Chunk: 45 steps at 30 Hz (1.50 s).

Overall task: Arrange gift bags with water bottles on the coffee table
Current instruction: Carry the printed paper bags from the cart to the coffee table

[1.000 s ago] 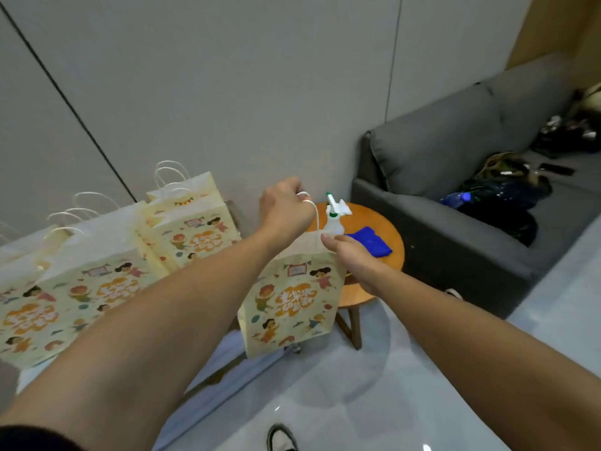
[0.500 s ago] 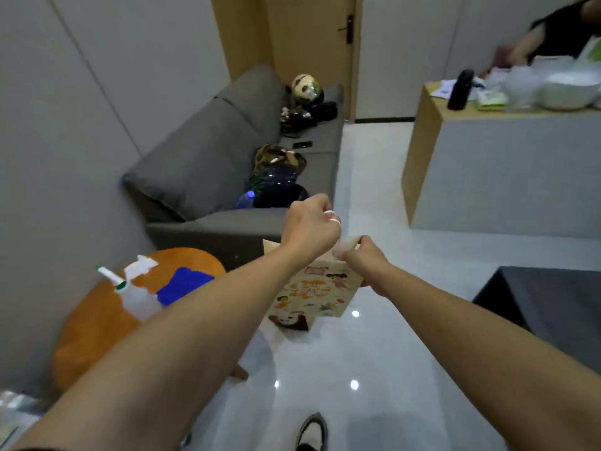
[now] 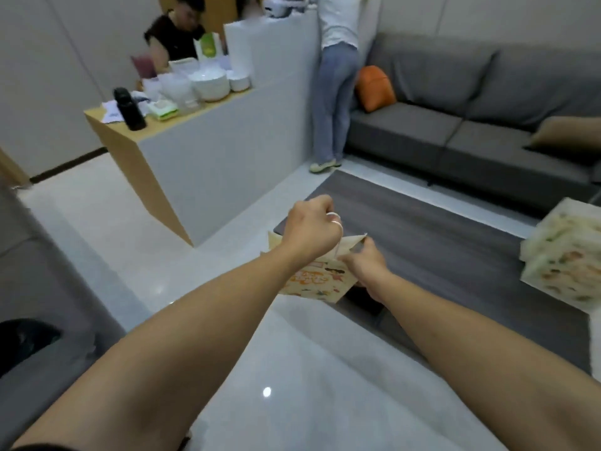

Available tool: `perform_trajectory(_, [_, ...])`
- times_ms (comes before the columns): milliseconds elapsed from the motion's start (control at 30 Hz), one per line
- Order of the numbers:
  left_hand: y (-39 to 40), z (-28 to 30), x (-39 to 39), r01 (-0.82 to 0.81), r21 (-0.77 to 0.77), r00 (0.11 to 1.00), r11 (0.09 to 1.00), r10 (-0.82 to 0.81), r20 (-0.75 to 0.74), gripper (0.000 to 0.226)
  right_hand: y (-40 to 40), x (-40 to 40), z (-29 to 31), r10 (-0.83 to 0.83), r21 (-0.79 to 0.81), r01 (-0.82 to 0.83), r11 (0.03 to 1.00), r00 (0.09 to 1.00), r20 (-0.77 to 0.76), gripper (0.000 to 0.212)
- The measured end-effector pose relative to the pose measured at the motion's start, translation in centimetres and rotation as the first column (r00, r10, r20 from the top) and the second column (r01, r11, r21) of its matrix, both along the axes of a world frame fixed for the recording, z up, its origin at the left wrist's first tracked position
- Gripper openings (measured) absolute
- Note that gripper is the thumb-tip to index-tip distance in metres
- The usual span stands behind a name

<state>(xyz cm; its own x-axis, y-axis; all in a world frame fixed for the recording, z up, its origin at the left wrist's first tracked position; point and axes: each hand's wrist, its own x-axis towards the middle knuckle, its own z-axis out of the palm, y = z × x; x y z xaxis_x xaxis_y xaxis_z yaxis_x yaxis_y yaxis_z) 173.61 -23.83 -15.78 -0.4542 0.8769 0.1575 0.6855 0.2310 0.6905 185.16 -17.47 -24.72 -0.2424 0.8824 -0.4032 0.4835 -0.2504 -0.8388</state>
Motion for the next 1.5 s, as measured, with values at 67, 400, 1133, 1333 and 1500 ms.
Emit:
perform_trajectory(67, [2.8,-0.1,3.3,0.125,0.002,0.992,0.992,-0.125,0.0,0.014,1.5,4.3,-0.1,-0.138,0.006,0.138,0.99,0.99,0.01,0.044])
perform_trajectory(400, [12.5,-1.4,23.7,0.599,-0.075,0.8,0.798,-0.6,0.004,0.015,4.6,27.3,-1.8,-0.584,0.004,0.585,0.811,0.81,0.05,0.049])
perform_trajectory(1133, [32.9,-9.1,48.2,0.821,-0.242,0.538,0.518,-0.843,0.02,0.009,18.7,50.8,-8.3,-0.761,-0.063,0.79,0.61,0.607,0.229,0.024])
perform_trajectory(1333, [40.5,-10.8,50.6,0.863,-0.219,0.469,0.455,-0.883,0.017,0.022,25.5,52.1,-9.7,-0.758,-0.067,0.806,0.589,0.579,0.3,0.022])
perform_trajectory(1500, [44.5,-12.5,53.1,0.837,-0.237,0.513,0.493,-0.858,0.029,0.01,29.7,53.6,-10.7,-0.791,-0.095,0.84,0.534,0.536,0.294,0.016])
